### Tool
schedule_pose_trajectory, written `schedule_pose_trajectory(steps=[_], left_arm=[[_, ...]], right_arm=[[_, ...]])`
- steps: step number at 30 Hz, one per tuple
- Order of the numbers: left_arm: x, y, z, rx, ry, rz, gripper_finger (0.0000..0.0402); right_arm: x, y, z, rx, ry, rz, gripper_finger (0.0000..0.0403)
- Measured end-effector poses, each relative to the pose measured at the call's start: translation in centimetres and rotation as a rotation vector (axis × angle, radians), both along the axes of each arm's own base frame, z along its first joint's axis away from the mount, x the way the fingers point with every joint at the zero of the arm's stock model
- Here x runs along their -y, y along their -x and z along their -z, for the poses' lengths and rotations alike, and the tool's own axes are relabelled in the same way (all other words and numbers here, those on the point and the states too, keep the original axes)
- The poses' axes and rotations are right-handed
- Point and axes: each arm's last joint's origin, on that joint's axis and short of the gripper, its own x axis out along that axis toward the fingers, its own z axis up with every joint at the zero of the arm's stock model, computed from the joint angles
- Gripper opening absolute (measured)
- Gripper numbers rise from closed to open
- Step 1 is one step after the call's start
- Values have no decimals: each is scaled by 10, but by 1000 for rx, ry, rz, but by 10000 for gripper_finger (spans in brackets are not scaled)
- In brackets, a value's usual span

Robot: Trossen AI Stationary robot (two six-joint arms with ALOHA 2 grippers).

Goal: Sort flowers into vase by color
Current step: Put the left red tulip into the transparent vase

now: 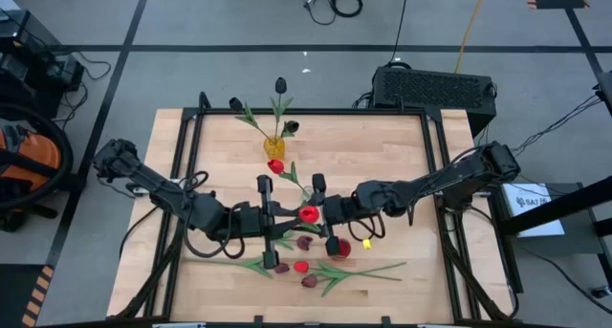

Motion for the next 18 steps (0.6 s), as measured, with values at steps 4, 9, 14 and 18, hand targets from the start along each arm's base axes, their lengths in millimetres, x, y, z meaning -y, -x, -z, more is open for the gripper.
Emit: schedule_pose_trajectory(steps=[4,9,14,18], left_arm=[[1,0,2,-13,-8,1,20],[1,-1,5,-47,-28,2,20],[2,-1,8,-78,-50,3,22],[3,6,7,-114,-50,-27,51]], right_arm=[[1,0,0,-1,2,4,113],[1,1,-1,0,24,4,33],[2,2,0,-26,28,3,11],[4,10,-6,-68,36,4,4]])
